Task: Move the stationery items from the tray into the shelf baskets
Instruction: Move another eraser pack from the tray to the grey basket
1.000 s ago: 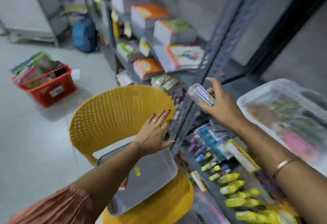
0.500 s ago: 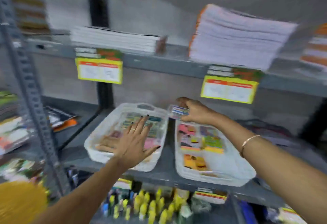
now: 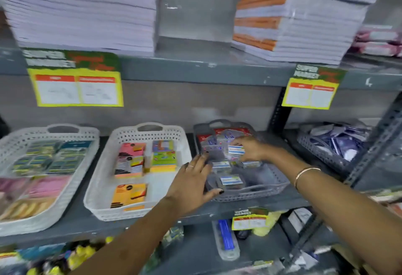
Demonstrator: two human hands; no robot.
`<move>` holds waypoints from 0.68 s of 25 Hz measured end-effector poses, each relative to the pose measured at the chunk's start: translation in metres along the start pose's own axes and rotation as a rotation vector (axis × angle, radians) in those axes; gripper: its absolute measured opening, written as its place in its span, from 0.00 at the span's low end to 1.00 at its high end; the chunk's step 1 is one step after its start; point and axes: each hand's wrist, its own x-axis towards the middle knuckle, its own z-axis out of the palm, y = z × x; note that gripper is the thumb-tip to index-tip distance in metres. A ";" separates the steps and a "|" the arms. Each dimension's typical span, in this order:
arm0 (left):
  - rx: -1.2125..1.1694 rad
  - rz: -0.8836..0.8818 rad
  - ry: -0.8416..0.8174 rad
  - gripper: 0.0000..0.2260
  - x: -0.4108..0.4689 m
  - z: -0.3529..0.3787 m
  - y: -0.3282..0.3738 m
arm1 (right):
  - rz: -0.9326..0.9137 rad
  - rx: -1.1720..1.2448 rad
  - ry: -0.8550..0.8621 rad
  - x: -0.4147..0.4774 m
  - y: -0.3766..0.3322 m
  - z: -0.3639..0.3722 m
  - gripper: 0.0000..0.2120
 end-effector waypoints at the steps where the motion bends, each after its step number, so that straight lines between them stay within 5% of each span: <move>1: -0.007 0.033 -0.034 0.35 0.003 0.008 0.007 | 0.023 0.001 -0.010 -0.002 0.017 0.008 0.28; 8: 0.046 0.244 -0.194 0.40 0.004 0.029 0.010 | 0.109 -0.155 -0.122 -0.012 0.087 0.046 0.30; 17: 0.024 0.207 -0.210 0.42 0.001 0.029 0.013 | 0.072 -0.103 -0.194 -0.015 0.082 0.055 0.23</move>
